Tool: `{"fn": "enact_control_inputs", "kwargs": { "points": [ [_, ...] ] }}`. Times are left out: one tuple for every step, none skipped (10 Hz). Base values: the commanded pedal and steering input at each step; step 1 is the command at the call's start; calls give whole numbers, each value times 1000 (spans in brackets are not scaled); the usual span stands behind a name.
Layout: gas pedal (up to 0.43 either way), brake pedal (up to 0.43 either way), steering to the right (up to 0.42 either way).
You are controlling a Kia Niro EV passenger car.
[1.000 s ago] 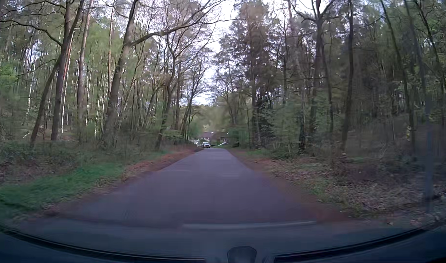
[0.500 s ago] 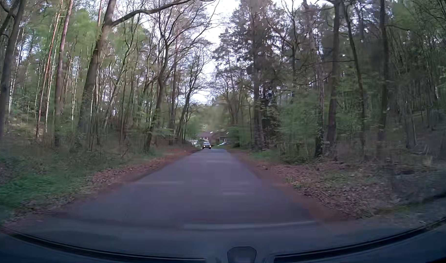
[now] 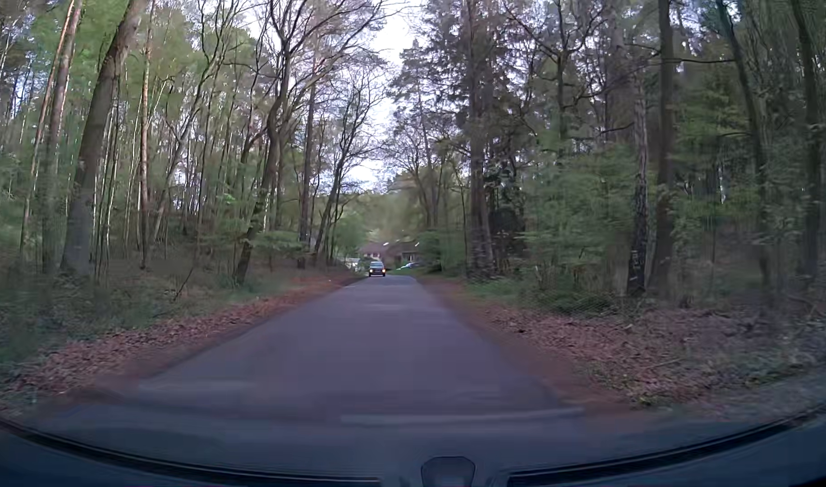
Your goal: Follow the waypoints while adhering to traffic rules and regulations
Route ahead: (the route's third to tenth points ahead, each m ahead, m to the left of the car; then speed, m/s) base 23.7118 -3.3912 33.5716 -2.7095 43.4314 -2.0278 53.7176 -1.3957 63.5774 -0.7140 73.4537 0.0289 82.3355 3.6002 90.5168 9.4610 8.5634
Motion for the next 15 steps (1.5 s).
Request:
{"fn": "enact_control_inputs", "kwargs": {
  "points": [
    [98, 0, 3],
    [87, 0, 0],
    [79, 0, -1],
    [67, 0, -3],
    [67, 0, -7],
    [67, 0, -7],
    [59, 0, -7],
    [59, 0, -7],
    [59, 0, -7],
    [59, 0, -7],
    [59, 0, -7],
    [67, 0, -7],
    [87, 0, -7],
    [110, 0, -7],
    [118, 0, -6]
  ]
}}
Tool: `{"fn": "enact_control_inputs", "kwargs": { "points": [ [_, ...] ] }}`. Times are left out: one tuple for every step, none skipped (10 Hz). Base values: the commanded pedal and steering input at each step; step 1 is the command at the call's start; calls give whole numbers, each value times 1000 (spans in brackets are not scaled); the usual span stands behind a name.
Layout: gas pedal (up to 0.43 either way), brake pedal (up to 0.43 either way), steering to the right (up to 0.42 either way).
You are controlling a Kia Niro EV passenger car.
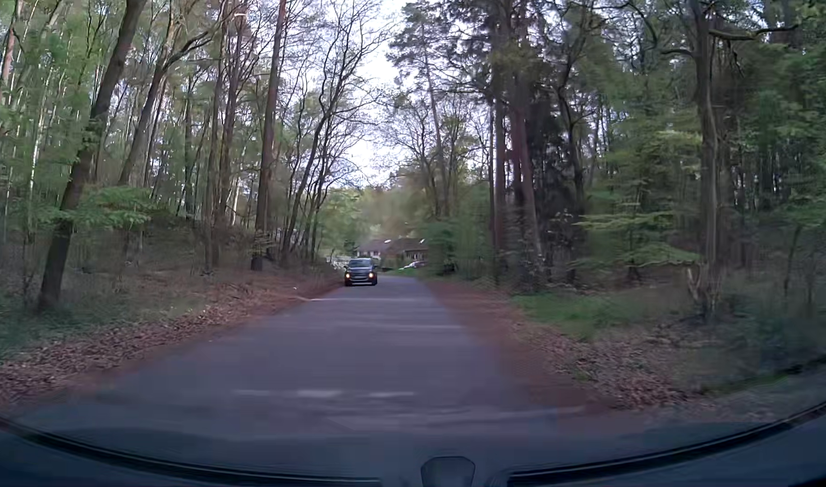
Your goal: Follow the waypoints while adhering to traffic rules and regulations
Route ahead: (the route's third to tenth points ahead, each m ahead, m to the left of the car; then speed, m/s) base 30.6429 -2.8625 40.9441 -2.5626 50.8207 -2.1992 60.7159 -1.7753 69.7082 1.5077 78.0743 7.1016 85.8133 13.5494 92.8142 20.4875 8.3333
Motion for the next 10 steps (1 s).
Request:
{"fn": "enact_control_inputs", "kwargs": {
  "points": [
    [130, 0, -5],
    [130, 0, -4],
    [130, 0, -1],
    [130, 0, 2],
    [130, 0, 2],
    [130, 0, 2],
    [130, 0, 2],
    [130, 0, 2],
    [130, 0, 0],
    [130, 0, -1]
  ]
}}
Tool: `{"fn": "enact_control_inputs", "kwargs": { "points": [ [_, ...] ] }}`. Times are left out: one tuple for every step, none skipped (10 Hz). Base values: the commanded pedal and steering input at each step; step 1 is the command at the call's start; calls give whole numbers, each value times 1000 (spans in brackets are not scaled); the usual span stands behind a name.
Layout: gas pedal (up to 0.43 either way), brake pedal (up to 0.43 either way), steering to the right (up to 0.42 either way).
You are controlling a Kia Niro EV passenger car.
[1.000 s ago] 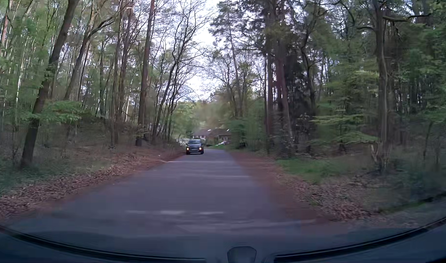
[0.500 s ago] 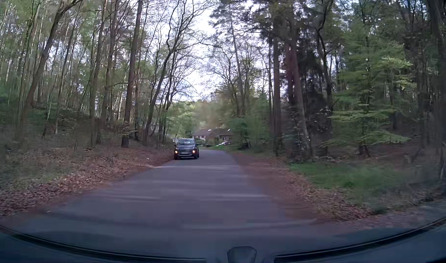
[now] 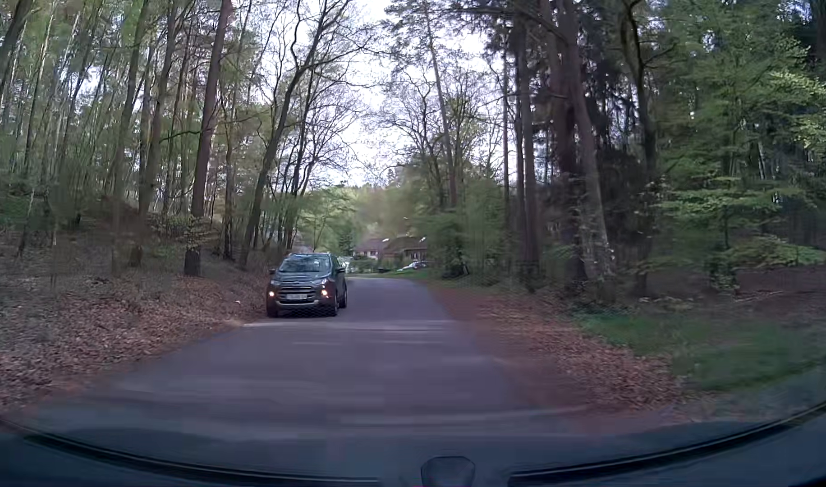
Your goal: Follow the waypoints while adhering to traffic rules and regulations
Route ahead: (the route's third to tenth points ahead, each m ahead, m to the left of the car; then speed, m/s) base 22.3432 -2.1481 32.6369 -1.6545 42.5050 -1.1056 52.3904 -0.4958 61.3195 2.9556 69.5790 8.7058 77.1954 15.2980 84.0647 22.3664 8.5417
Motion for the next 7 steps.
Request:
{"fn": "enact_control_inputs", "kwargs": {
  "points": [
    [130, 0, -1],
    [130, 0, -2],
    [130, 0, -2],
    [130, 0, -5],
    [130, 0, -7],
    [130, 0, -7],
    [130, 0, -8]
  ]
}}
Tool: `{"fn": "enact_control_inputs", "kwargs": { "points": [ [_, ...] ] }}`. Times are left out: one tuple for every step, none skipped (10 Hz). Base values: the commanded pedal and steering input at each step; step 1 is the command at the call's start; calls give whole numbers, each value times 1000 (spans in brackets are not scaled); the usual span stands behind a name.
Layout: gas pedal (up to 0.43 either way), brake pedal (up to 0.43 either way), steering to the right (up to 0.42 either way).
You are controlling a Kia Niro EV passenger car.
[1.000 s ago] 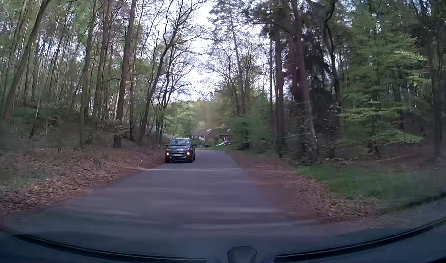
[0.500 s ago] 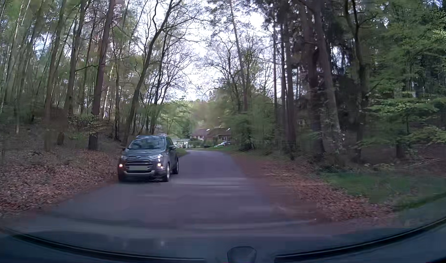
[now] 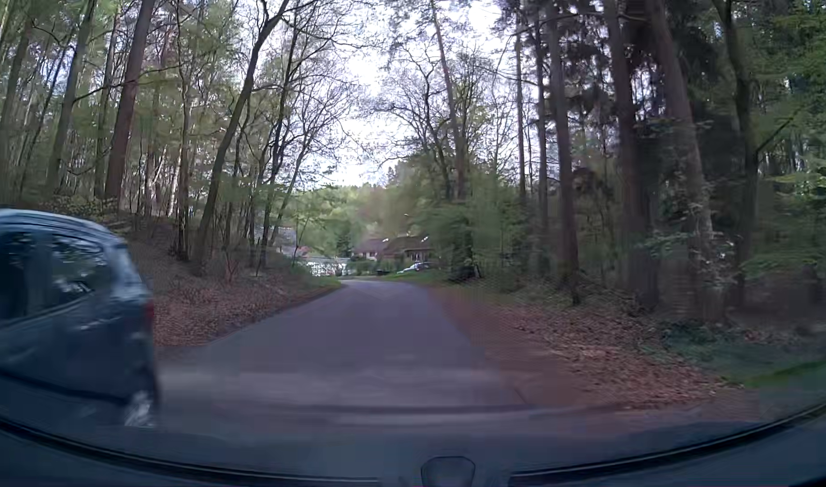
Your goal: Follow the waypoints while adhering to traffic rules and regulations
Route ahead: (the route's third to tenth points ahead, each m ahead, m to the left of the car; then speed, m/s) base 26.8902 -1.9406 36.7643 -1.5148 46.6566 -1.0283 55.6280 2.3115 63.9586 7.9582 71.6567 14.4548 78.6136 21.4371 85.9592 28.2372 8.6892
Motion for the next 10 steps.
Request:
{"fn": "enact_control_inputs", "kwargs": {
  "points": [
    [130, 0, -8],
    [130, 0, -7],
    [130, 0, -7],
    [130, 0, -6],
    [130, 0, -6],
    [138, 0, -5],
    [138, 0, -5],
    [138, 0, -3],
    [150, 0, -2],
    [157, 0, -1]
  ]
}}
